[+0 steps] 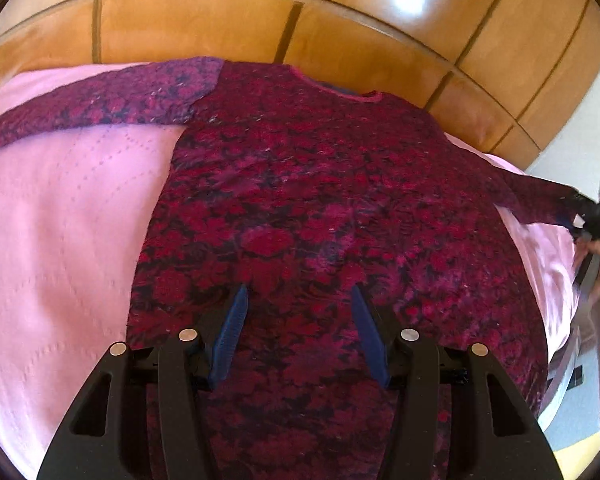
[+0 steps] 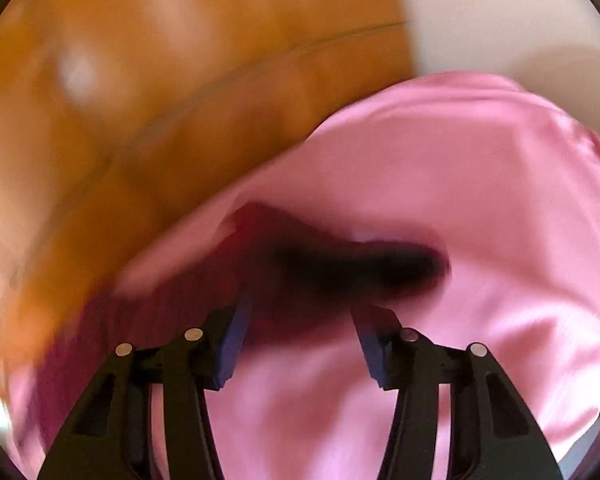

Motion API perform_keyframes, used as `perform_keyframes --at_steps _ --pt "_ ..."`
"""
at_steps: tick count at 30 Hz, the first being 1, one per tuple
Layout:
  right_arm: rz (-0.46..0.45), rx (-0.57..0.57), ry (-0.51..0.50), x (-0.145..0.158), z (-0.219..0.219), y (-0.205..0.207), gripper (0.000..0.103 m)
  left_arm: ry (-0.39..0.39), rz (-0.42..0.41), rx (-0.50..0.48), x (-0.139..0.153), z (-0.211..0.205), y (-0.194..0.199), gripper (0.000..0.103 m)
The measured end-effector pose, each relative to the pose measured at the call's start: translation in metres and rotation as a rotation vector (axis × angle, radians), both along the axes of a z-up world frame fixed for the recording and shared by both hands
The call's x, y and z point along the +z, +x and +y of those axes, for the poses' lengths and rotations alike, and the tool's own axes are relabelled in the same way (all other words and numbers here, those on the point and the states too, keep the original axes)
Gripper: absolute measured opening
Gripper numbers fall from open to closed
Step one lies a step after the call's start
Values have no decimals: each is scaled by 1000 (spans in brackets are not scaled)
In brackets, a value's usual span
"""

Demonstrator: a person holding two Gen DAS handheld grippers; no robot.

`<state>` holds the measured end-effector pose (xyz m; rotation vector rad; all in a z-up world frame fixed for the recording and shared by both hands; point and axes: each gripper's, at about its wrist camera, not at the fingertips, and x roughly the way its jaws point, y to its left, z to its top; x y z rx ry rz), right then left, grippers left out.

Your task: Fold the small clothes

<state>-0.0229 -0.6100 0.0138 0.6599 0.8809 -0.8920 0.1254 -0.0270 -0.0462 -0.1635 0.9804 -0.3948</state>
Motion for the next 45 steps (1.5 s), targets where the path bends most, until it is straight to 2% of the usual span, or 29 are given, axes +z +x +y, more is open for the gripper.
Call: perform_keyframes --at_steps 2,4,8,12,15,19,20,22,25,26,29,32,35,41,45 --pt "-24 -72 -1 5 -20 -8 54 -3 5 8 -3 2 2 52" --pt "-28 -74 8 3 -24 -13 54 -9 12 14 -7 5 3 52" --pt "-37 -59 109 -32 -16 -18 53 -1 2 15 -10 -2 5 59" --pt "-88 -115 219 -70 -26 -27 50 57 -31 2 -11 -15 2 65" --pt "-168 -159 275 -82 -36 -22 50 69 -38 9 -13 -17 1 65" --pt "-211 -213 330 -96 -55 -8 49 47 -24 25 -14 -16 3 66" --pt "-197 -212 329 -98 -58 -3 46 49 -23 24 -14 -16 3 66" --pt "-130 -190 302 -96 -62 6 13 54 -23 21 -14 -16 3 66" --pt "-70 -129 158 -73 -64 17 10 52 -20 19 -13 -16 4 66" --pt "-13 -122 106 -69 -64 18 9 51 -20 19 -14 -16 4 66" --pt "134 -139 121 -97 -69 13 9 50 -24 10 -15 -16 5 68" --pt "171 -95 63 -97 -59 23 9 53 -25 9 -15 -16 4 69" --pt "136 -40 23 -73 -45 39 9 32 -19 11 -14 -14 5 70" --pt "33 224 -10 -28 17 100 9 -48 -2 34 -5 -3 6 70" --pt "12 411 8 -23 80 149 9 -60 -24 46 6 2 7 70"
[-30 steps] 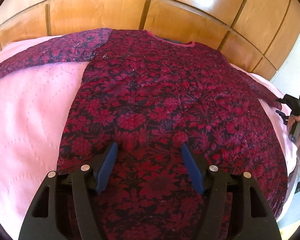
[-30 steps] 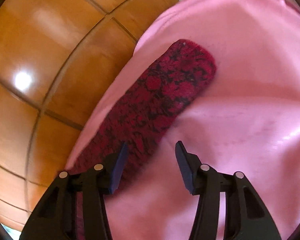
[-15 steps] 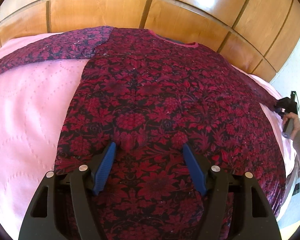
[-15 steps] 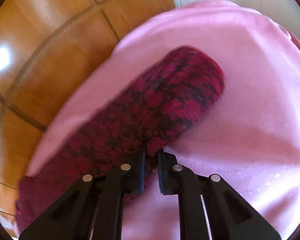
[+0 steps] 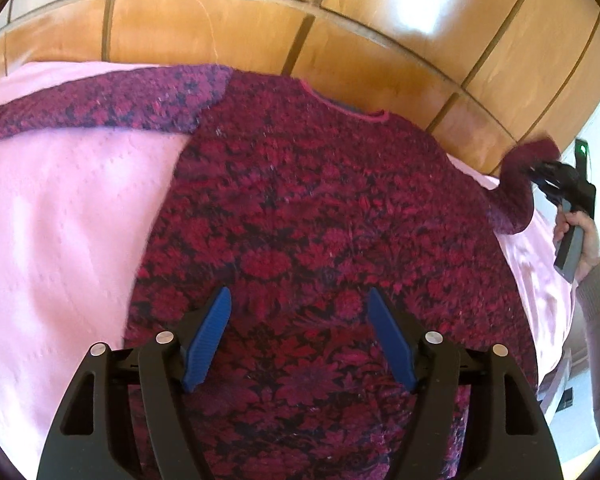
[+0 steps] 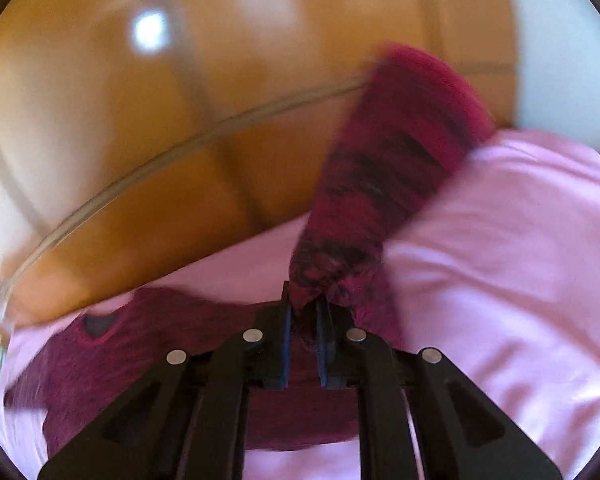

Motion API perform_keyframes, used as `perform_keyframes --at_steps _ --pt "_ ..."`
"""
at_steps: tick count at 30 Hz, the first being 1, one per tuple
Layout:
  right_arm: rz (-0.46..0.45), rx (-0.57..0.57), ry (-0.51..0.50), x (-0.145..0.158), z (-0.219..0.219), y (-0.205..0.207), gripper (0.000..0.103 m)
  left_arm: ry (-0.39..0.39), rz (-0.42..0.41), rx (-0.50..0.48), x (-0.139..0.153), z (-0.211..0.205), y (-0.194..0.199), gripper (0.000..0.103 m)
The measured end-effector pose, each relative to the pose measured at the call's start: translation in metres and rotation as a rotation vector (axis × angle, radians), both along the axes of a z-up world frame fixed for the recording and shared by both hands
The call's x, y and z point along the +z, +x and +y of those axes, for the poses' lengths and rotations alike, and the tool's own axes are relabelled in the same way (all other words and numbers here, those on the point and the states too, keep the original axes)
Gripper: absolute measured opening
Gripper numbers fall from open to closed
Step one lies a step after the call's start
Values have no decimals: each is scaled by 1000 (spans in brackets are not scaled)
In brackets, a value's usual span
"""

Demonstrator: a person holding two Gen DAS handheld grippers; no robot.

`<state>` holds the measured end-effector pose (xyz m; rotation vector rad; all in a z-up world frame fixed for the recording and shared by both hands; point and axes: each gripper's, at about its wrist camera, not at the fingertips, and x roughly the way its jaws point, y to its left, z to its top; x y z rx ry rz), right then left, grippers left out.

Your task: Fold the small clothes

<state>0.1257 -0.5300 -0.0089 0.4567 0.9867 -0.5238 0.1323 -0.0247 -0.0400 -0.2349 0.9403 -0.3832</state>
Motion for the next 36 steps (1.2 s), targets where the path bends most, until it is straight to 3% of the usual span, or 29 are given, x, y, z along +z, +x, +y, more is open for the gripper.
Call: perform_keyframes --at_steps 7,11,15,17,18,19,20,23,27,30,33,34,35,36 --pt "29 313 94 -27 148 72 9 -132 21 29 16 19 15 69" --pt "96 463 132 -54 225 90 9 -201 49 31 21 27 31 60" --pt "143 554 136 -71 271 90 10 -238 50 26 27 27 49 59" --pt "149 578 148 -74 282 87 20 -254 53 29 31 26 60 59" --pt "141 589 155 -72 284 84 28 -269 54 36 32 25 68 59" --pt "131 596 168 -71 282 81 48 -282 58 39 33 24 74 59" --pt "103 596 181 -63 279 74 58 -298 66 41 34 22 85 59" --pt "47 573 187 -42 265 59 68 -314 85 37 33 15 106 59" --pt "-25 473 258 -14 217 14 68 -305 139 57 22 1 137 65" --pt "-56 331 268 1 166 -25 68 -307 179 77 11 -8 158 65" --pt "-55 208 262 3 125 -53 59 -314 217 90 1 -17 176 65" --pt "-55 171 266 2 113 -60 55 -311 223 92 -1 -19 180 62" --pt "-58 122 272 0 99 -66 50 -300 228 93 -3 -22 184 50" --pt "-63 94 278 -1 90 -69 47 -276 229 90 -3 -26 188 32"
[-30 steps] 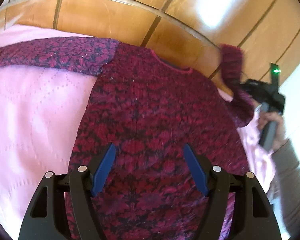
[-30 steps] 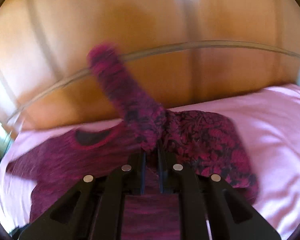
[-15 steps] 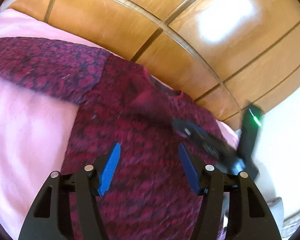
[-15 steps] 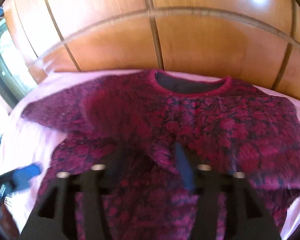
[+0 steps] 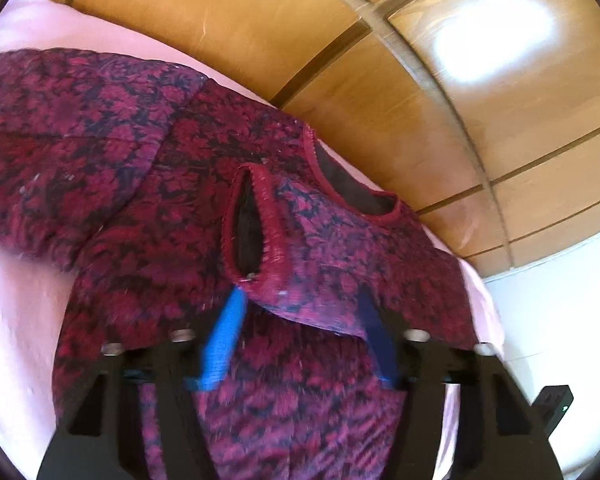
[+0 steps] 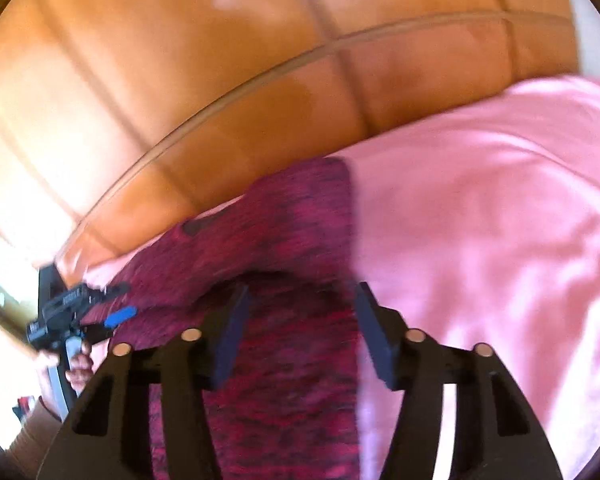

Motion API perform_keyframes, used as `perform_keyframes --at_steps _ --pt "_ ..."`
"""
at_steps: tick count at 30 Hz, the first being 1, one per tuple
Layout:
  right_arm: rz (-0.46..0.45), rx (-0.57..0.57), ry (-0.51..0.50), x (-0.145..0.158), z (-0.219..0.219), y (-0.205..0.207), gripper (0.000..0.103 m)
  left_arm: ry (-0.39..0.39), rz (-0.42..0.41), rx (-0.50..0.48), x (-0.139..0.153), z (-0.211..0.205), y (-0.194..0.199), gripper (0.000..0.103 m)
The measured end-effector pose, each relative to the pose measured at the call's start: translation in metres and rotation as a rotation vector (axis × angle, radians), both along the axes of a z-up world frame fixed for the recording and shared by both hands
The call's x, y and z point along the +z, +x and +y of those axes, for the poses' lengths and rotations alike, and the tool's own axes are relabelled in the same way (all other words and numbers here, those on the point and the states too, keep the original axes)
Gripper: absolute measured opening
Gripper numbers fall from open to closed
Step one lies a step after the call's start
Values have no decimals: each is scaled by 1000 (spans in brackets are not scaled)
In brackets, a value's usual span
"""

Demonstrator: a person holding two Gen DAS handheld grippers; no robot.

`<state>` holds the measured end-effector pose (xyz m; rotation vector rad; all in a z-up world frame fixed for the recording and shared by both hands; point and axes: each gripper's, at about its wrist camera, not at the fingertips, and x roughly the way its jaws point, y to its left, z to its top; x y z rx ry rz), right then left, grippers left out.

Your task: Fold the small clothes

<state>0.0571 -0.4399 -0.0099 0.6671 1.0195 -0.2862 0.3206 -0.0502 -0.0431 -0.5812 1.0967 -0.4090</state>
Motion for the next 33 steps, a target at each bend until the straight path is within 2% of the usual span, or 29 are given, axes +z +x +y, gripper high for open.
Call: perform_keyframes --at_steps 2,5,9,14,16,17,21,24,27,29,31,32,33 --pt "-7 -33 15 2 -13 -1 42 38 -10 -11 2 -5 7 13" --pt "-9 -17 9 -1 -11 13 38 56 -86 15 21 -1 3 10" --pt "36 62 -23 -17 7 41 35 83 -151 49 38 18 -7 10" --pt "186 136 -178 -61 29 63 30 203 -105 31 16 26 -13 10" --pt "176 141 -225 -64 34 60 30 235 -60 24 -7 27 -12 10" --pt "181 150 -250 -62 38 60 30 244 -62 25 -15 26 -14 10" --pt "214 183 -296 -59 42 63 31 260 -95 37 -9 27 -20 10" --pt "240 187 -331 -47 49 76 35 273 -115 38 -3 27 -25 10" --pt "168 194 -334 -28 63 96 45 275 -114 41 -2 21 -23 10" --pt "167 227 -351 -30 73 114 51 270 -119 42 0 22 -21 10" --pt "196 253 -348 -44 82 131 51 276 -126 39 1 22 -17 10" --pt "226 258 -344 -56 85 139 52 280 -124 37 0 23 -15 13" --pt "246 261 -347 -64 87 140 52 291 -118 42 -2 26 -13 25"
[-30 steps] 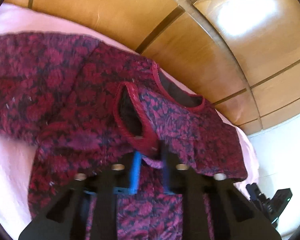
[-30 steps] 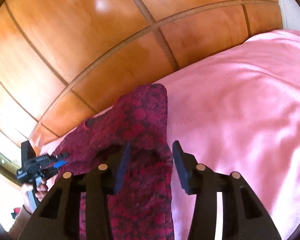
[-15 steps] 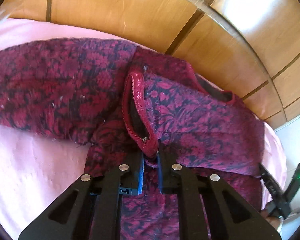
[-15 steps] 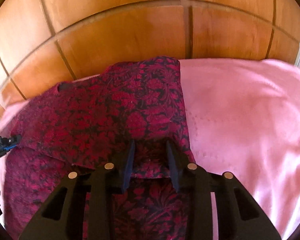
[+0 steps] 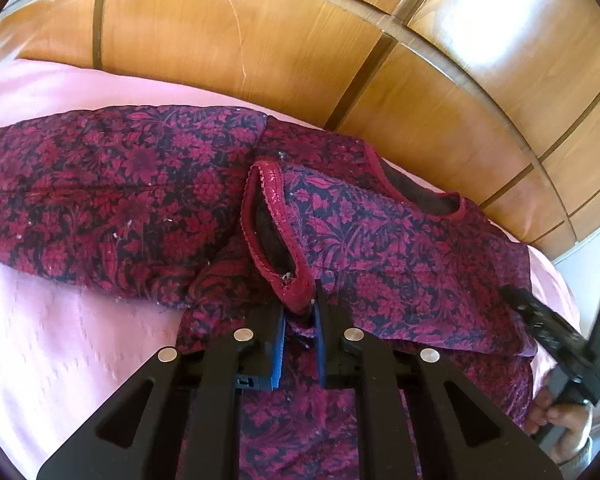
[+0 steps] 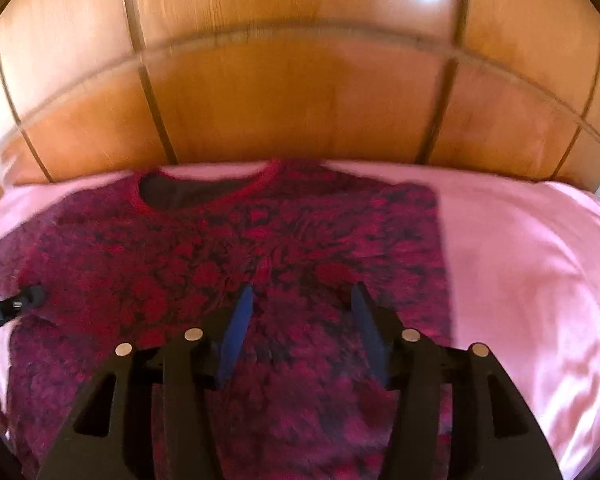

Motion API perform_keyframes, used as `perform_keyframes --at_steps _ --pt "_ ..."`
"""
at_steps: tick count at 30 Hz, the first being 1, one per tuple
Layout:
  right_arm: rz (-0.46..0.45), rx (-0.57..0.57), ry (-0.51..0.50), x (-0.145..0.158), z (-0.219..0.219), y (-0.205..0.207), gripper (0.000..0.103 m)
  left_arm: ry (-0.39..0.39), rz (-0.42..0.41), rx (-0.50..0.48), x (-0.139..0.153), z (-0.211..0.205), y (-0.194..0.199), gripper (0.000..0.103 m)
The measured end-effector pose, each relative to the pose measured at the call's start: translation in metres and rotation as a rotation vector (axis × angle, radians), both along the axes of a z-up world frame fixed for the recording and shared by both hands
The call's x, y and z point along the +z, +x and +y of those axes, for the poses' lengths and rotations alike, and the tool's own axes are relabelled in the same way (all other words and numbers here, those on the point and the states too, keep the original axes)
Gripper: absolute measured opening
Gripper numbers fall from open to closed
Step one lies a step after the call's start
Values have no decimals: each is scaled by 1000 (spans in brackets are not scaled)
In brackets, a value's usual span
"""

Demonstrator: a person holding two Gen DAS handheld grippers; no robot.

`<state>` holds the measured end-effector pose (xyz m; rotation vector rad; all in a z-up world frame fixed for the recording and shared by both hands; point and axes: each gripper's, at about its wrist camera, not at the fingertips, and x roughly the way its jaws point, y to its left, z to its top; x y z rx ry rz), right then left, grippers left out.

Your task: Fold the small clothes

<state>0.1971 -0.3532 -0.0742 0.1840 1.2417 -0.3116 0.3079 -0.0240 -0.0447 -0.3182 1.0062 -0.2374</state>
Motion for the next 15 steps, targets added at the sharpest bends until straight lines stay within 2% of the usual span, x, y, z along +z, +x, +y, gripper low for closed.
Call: perform_keyframes --at_steps 1,3,5,9,11,12,13,15 --pt "23 3 -19 -10 2 3 53 8 2 13 -2 2 0 30" --pt "13 10 -65 -24 5 -4 53 -27 2 27 -6 11 0 32" --pt "-2 22 -109 -24 11 -7 54 -50 -7 42 -5 19 -6 32" --pt "-4 28 -123 -20 13 -8 55 -90 -29 82 5 40 -26 32" --pt "-5 21 -148 -13 14 -10 65 -93 -34 114 8 54 -35 32" --pt "-7 15 -167 -11 17 -10 80 -108 -30 130 8 65 -41 32" --pt "-19 8 -183 -3 20 -13 86 -120 -24 150 8 75 -46 32" --pt "-62 9 -166 12 26 -24 88 -139 -8 191 8 100 -54 32"
